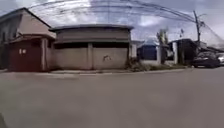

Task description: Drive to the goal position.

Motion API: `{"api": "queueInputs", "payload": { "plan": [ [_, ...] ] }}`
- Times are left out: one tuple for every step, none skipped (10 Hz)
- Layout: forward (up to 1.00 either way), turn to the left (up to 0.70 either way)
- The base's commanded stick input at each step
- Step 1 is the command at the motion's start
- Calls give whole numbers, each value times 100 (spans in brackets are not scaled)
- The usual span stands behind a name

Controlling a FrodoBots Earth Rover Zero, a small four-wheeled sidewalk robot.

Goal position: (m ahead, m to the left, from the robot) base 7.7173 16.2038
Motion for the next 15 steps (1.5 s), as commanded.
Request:
{"api": "queueInputs", "payload": {
  "plan": [
    [100,41],
    [100,41],
    [100,41],
    [100,41],
    [100,41],
    [100,41],
    [100,41],
    [100,41],
    [100,41],
    [100,41],
    [100,41],
    [100,41],
    [100,20],
    [100,1],
    [100,1]
  ]
}}
